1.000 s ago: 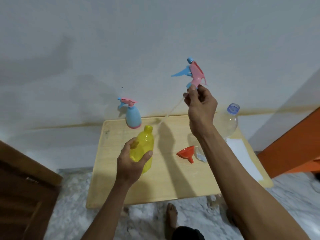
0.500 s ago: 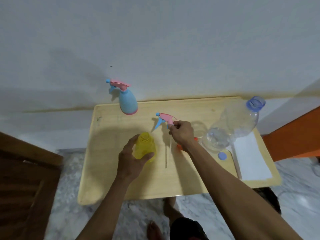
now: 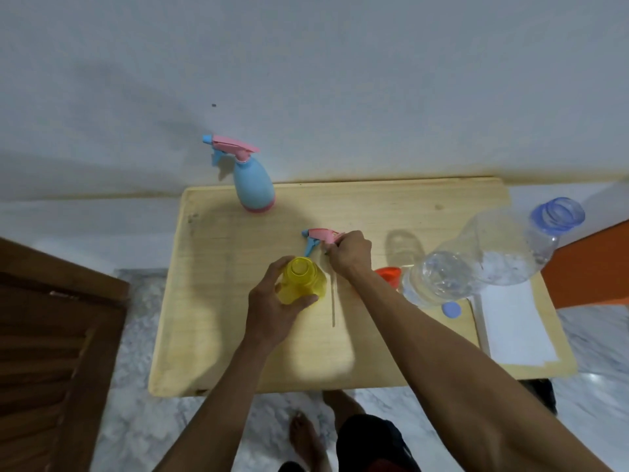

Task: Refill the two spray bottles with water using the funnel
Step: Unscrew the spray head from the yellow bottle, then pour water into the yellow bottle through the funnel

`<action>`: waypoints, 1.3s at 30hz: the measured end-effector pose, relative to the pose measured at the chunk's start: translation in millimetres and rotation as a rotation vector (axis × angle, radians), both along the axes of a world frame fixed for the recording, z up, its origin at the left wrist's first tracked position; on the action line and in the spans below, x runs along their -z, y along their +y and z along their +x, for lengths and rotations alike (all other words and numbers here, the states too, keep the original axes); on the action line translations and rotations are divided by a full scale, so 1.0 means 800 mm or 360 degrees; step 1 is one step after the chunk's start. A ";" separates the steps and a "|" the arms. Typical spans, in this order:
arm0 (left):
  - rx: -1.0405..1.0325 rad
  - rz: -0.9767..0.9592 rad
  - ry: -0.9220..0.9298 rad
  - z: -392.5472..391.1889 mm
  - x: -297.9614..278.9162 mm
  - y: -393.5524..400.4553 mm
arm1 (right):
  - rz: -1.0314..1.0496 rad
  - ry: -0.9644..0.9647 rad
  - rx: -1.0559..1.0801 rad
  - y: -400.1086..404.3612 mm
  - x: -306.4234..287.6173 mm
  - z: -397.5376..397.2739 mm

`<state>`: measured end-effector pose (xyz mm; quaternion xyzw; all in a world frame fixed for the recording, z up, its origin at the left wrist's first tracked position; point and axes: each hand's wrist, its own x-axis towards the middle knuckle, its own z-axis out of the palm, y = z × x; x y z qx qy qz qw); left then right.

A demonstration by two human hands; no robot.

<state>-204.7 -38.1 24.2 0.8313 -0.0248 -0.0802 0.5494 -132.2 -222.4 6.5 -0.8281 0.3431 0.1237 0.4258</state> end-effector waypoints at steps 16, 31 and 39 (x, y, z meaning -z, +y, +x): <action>-0.0017 0.0138 -0.0054 -0.002 0.003 -0.001 | -0.0203 -0.0274 -0.0139 0.002 -0.065 -0.054; 0.0002 0.0061 -0.0037 -0.005 0.003 -0.004 | -0.0596 -0.0215 -0.0289 -0.021 -0.055 -0.181; 0.0014 0.0096 -0.0068 -0.003 0.007 -0.003 | -0.0718 -0.0172 -0.0345 -0.023 -0.046 -0.170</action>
